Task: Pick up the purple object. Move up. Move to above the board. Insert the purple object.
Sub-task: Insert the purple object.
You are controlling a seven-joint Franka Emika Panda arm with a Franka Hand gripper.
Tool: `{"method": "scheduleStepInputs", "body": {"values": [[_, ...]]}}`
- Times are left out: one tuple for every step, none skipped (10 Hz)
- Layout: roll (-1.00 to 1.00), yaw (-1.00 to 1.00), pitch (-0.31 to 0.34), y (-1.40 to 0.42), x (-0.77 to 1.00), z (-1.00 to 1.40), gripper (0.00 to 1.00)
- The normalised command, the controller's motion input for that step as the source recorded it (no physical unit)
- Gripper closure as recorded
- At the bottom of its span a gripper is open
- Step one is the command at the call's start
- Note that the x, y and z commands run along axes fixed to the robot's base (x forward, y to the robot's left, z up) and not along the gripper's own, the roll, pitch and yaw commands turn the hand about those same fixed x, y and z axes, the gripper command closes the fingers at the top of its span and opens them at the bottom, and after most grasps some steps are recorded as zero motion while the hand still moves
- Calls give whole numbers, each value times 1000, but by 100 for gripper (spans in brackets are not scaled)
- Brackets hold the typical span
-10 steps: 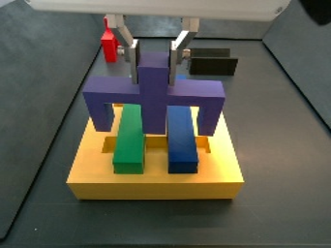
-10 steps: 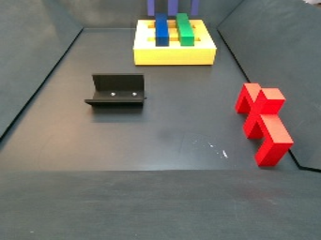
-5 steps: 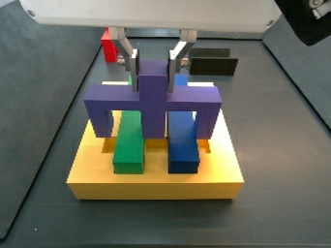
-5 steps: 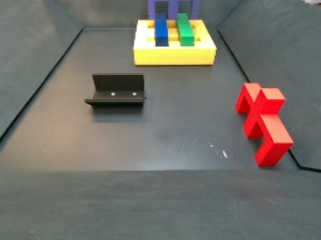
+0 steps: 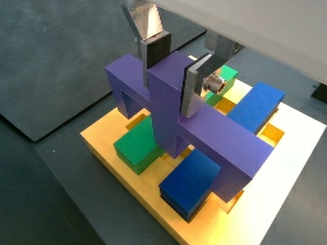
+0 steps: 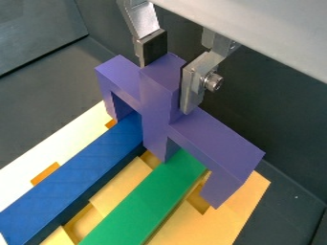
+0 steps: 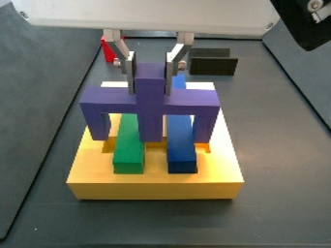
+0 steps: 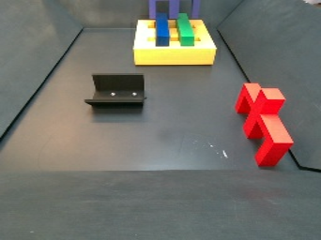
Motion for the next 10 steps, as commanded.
{"method": "scheduleStepInputs", "body": {"values": [[-20, 0, -10, -49, 26, -100, 100], [-24, 37, 0, 0, 143, -74, 100], [-33, 37, 0, 0, 71, -89, 100], [-36, 46, -4, 0, 6, -140, 100], [-36, 54, -13, 0, 0, -203, 100], [-23, 51, 0, 0, 14, -163, 100], [-1, 20, 0, 0, 3, 0, 100], [-20, 0, 3, 0, 0, 149, 100], [-70, 74, 0, 0, 0, 171, 100], [-109, 71, 0, 0, 80, 223, 100]]}}
